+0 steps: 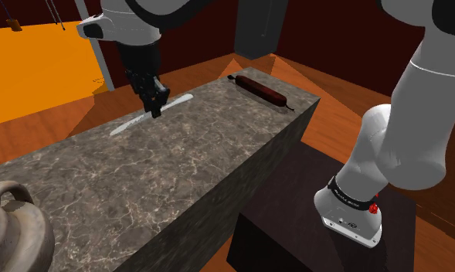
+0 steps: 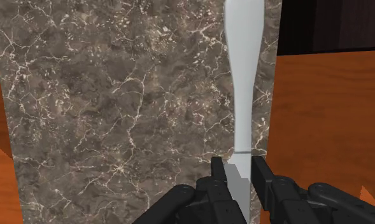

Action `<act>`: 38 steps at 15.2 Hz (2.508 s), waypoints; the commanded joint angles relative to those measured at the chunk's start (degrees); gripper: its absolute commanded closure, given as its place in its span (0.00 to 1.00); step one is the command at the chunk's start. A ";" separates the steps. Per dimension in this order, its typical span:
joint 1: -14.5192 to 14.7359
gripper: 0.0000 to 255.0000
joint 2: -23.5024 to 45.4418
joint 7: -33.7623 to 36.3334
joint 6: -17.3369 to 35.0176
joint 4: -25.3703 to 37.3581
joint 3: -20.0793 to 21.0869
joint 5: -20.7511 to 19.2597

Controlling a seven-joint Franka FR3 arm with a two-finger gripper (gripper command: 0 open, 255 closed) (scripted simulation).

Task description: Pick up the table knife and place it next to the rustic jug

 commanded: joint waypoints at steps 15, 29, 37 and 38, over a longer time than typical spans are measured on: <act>11.16 1.00 21.30 13.34 -7.18 27.54 3.35 -5.61; 10.51 1.00 21.93 14.01 3.22 17.69 3.09 -6.01; 10.45 1.00 23.51 14.47 8.50 13.93 2.80 -6.54; 10.45 1.00 23.76 14.53 9.13 13.54 2.75 -6.61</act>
